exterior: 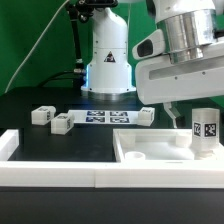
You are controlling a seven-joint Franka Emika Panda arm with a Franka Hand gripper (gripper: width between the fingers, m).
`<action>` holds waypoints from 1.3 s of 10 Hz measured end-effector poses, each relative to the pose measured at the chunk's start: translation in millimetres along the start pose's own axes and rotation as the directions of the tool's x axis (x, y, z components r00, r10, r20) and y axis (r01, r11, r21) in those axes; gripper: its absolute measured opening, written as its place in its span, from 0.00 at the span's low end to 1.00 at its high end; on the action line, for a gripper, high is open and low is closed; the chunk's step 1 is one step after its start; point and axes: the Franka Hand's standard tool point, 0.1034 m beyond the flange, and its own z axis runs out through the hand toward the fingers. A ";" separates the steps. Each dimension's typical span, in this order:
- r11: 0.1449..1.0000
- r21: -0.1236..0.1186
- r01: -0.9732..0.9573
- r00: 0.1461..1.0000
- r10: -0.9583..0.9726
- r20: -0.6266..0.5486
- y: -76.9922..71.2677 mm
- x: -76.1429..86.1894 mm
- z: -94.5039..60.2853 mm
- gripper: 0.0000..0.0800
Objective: Assemble one leg
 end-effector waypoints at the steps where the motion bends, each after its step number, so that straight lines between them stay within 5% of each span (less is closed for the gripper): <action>1: 0.995 -0.018 0.099 0.995 -0.098 0.016 0.6 -3.6 0.5 0.81; 4: 0.921 -0.040 0.387 0.921 -0.384 0.056 -5.8 -6.7 -2.6 0.81; 7: 0.788 -0.033 0.615 0.788 -0.613 0.055 -8.3 2.6 -7.0 0.81; 13: 0.774 -0.038 0.632 0.775 -0.631 0.041 -7.7 4.0 -5.3 0.81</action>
Offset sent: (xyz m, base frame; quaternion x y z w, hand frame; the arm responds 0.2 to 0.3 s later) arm -0.0005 0.0054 0.0118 -0.0489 -0.0184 -0.2779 0.9592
